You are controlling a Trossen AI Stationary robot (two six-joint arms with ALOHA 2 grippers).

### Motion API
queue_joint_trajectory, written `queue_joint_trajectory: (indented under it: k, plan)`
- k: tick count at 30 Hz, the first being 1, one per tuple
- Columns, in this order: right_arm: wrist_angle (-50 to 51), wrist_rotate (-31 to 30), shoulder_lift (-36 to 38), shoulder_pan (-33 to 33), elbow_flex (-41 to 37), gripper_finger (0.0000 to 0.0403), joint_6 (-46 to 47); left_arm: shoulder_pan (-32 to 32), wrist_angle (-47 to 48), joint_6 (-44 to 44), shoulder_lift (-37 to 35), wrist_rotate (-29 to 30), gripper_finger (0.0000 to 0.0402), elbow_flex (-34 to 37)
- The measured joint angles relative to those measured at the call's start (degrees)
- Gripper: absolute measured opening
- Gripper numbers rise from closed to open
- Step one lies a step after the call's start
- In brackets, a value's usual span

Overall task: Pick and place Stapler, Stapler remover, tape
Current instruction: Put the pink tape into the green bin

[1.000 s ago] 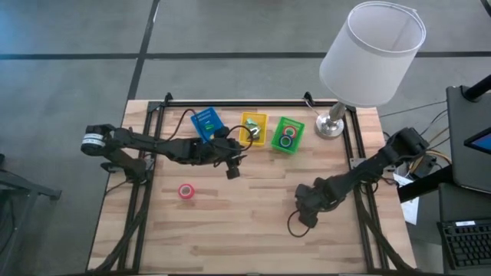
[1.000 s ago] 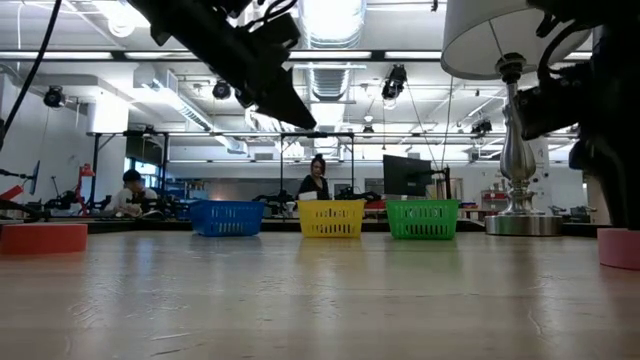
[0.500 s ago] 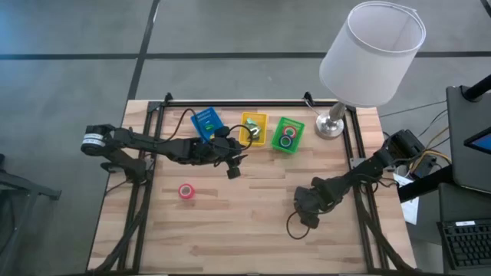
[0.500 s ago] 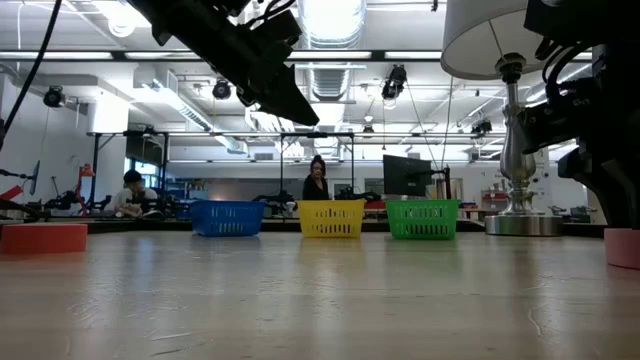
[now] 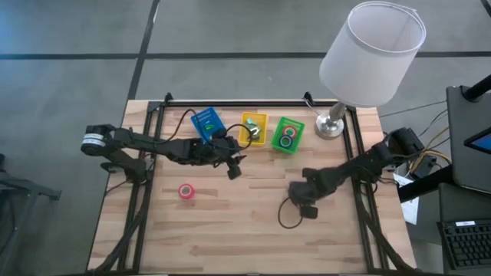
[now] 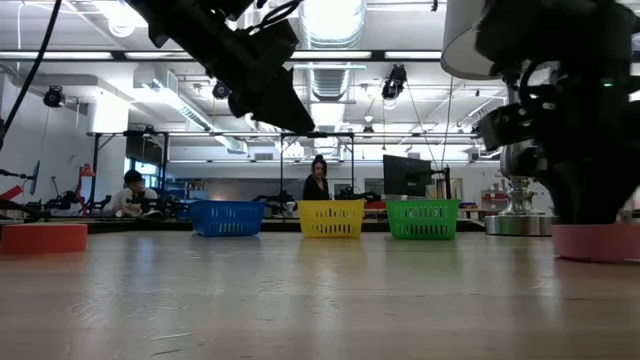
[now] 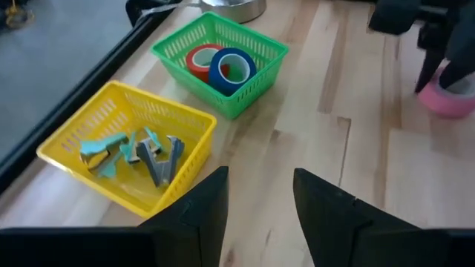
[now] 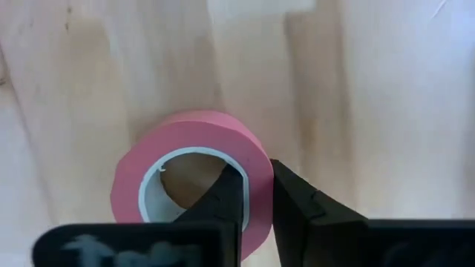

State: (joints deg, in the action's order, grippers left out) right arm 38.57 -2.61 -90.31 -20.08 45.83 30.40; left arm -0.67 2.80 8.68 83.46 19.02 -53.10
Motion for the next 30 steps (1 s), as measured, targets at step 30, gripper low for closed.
queue_joint_trajectory:
  k: [30]
  plan:
    - [-13.98, -36.52, 0.57, 38.57, 5.45, 0.0058, -23.27, 7.85, -8.88, 23.79, 0.00, 1.34, 0.0156, 9.70]
